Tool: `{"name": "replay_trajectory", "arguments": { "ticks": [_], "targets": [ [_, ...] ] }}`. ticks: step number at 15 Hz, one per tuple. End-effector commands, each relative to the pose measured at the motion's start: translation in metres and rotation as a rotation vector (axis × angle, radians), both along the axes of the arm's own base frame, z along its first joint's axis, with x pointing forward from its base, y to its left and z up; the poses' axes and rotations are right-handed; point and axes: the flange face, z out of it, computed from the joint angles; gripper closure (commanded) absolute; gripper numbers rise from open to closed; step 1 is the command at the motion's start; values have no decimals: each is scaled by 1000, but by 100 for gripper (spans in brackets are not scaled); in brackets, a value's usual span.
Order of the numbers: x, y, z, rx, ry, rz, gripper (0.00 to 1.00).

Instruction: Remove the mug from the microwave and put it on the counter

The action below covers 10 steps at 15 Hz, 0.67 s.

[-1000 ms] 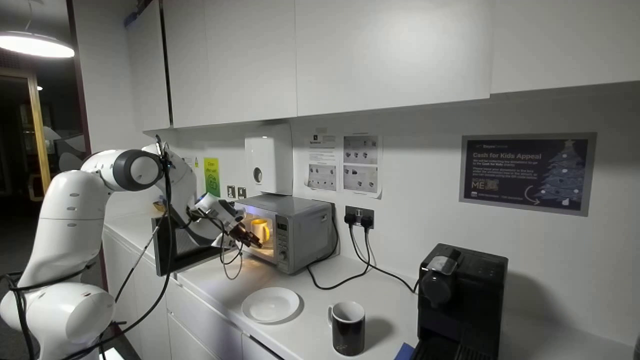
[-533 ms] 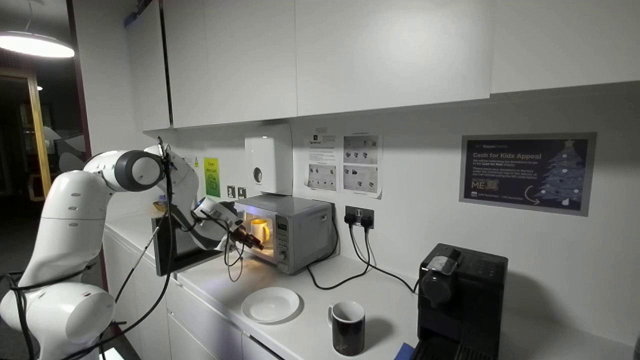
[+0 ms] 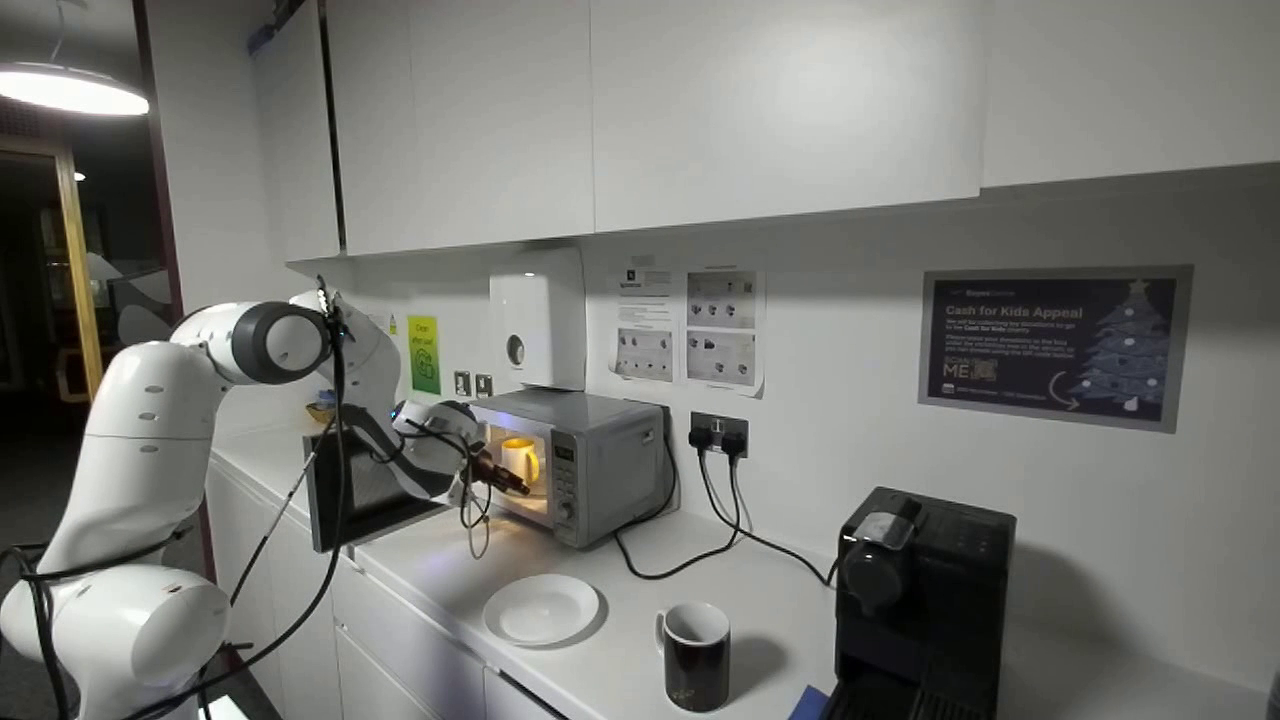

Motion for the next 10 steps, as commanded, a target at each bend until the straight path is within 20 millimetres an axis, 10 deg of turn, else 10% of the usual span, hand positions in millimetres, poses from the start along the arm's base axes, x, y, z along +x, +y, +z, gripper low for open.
{"name": "replay_trajectory", "arguments": {
  "ticks": [1, 10],
  "targets": [
    [9, -2, 8, 13, -59, 22, 0],
    [19, -13, 13, 27, -118, 30, 0]
  ]
}}
